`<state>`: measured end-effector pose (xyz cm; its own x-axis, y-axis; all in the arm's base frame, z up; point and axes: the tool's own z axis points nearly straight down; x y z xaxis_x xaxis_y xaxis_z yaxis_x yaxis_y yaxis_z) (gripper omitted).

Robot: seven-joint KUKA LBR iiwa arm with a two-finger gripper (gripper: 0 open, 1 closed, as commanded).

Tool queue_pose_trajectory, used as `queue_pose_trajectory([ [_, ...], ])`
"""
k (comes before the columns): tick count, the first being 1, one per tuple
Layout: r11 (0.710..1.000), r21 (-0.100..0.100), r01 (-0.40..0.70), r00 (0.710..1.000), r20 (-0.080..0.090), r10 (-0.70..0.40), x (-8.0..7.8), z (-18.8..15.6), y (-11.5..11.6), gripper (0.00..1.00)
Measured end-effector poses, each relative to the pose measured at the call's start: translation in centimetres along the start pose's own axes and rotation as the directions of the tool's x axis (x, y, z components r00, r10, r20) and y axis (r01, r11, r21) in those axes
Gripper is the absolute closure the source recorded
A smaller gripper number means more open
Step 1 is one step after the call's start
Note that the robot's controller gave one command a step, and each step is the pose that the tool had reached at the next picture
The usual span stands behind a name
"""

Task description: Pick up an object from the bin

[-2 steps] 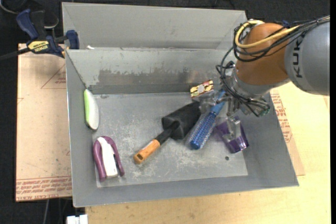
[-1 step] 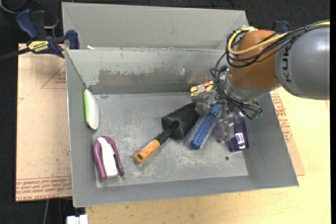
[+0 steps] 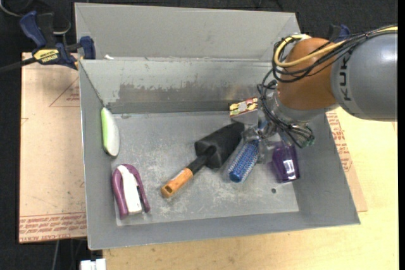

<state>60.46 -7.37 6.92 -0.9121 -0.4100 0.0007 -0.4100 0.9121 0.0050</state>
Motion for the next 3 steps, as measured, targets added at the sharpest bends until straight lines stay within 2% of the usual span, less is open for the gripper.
queue_pose_trajectory([
  [2,1.0,-0.002,0.001,1.0,-0.002,-0.001,0.1,-0.2,0.1,1.0],
  [3,1.0,-0.005,0.001,1.0,-0.008,-0.001,0.2,-1.7,0.2,1.0],
])
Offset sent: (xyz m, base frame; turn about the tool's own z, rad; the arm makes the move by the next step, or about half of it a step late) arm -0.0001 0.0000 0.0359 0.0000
